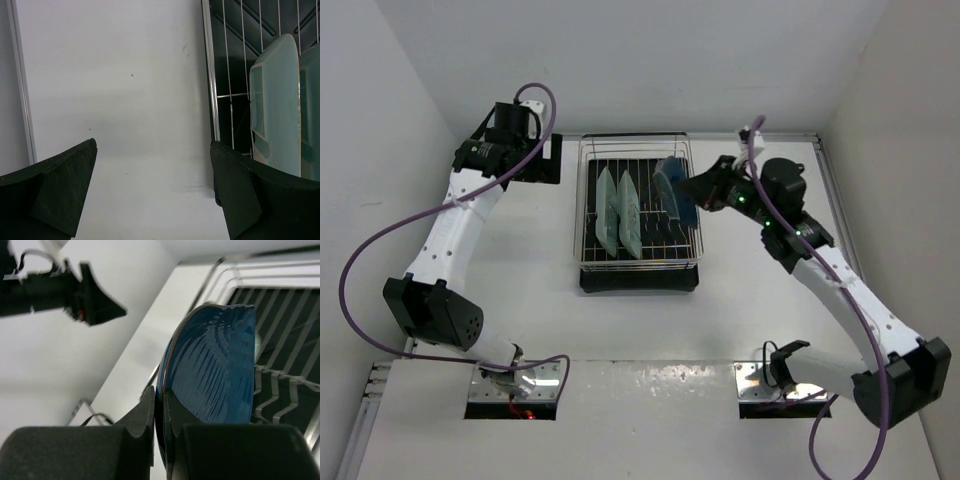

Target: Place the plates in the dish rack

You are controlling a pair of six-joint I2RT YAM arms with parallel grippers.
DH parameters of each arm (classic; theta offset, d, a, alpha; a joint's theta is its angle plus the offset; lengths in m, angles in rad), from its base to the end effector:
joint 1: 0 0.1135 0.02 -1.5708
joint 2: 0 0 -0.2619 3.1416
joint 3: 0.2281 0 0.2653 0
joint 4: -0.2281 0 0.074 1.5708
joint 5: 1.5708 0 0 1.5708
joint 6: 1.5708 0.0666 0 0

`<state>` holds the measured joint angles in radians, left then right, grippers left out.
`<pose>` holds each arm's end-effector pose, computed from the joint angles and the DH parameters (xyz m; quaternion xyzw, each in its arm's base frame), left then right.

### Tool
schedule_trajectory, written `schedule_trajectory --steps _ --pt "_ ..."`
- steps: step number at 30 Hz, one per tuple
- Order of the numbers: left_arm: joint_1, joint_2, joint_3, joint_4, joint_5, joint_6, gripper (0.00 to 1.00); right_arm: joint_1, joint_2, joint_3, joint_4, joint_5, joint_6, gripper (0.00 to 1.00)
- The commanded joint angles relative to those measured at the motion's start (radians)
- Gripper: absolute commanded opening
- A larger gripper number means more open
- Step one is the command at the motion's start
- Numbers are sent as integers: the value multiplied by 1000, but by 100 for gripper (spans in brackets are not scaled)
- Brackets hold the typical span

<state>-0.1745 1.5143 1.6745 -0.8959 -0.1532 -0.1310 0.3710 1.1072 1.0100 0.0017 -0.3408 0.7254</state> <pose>0.3508 -0.0515 0.3816 -0.0112 0.9119 0.0076 0.4103 0.2734 0.1303 0.3693 0.0163 0.7380 0.4525 0.5003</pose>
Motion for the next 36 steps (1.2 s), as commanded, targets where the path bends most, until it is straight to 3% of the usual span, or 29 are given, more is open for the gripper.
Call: schedule_trajectory --steps 1,6,17,25,32,36 --pt "21 -49 11 11 4 10 100 80 23 21 317 -3 45 0" --pt "21 -49 11 11 4 10 100 181 74 -13 365 147 12 0" --pt "21 -59 2 11 4 10 100 264 82 -194 627 451 95 0" --pt "21 -59 -7 20 4 10 100 295 100 -162 664 471 83 0" --pt "21 -59 -7 20 4 10 100 341 89 -224 745 650 107 0" --pt "21 -68 -16 20 4 10 100 342 118 -255 791 661 183 0"
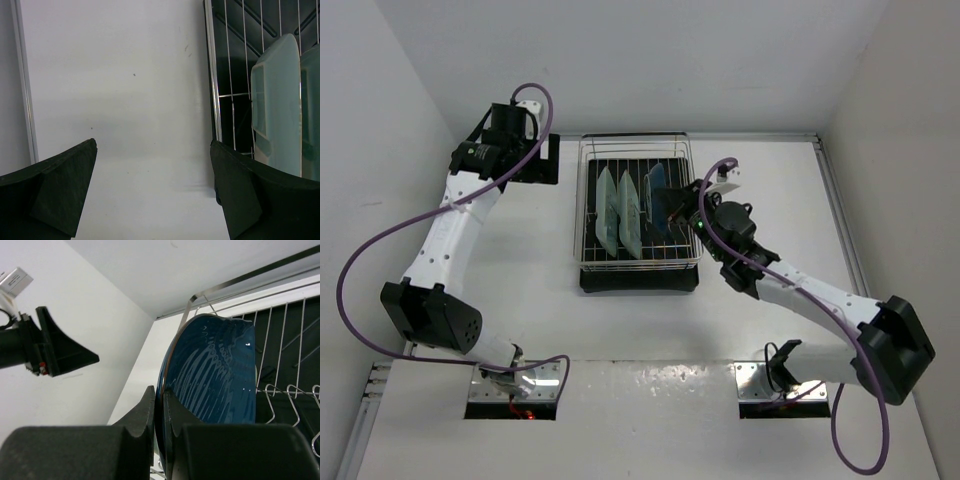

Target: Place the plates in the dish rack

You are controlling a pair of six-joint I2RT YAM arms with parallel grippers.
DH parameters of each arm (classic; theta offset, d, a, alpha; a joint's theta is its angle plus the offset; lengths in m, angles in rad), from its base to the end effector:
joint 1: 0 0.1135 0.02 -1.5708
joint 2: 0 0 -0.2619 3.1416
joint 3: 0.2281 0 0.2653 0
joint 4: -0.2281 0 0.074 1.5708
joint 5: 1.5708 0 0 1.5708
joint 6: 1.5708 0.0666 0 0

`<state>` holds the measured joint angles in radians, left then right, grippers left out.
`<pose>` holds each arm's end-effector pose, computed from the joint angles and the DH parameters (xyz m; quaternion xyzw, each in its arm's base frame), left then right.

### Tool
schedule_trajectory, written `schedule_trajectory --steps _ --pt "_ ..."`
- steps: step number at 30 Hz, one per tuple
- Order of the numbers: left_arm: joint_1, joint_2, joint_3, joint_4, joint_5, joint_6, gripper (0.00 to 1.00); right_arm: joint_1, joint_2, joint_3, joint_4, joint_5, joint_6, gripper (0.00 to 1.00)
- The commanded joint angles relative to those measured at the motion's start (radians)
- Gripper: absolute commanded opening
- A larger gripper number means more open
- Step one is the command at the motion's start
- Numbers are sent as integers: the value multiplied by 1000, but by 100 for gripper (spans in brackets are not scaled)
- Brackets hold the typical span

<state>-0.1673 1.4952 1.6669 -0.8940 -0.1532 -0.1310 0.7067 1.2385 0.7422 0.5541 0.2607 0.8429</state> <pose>0.3463 -0.0482 0.3855 -0.0150 0.9091 0.0080 0.4162 0.2610 0.2002 0.2988 0.1406 0.6725 0.4407 0.5777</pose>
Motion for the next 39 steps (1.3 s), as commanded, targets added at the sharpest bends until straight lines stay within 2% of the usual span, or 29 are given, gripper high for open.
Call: schedule_trajectory --steps 1,20,28,39 --pt "14 -49 -9 18 4 10 100 13 -7 14 253 57 68 0" --pt "14 -49 -9 18 4 10 100 11 52 6 296 100 145 0" --pt "14 -39 -9 18 4 10 100 10 65 -73 310 147 159 0" --pt "14 -39 -18 18 -5 10 100 -75 111 -109 265 2 185 0"
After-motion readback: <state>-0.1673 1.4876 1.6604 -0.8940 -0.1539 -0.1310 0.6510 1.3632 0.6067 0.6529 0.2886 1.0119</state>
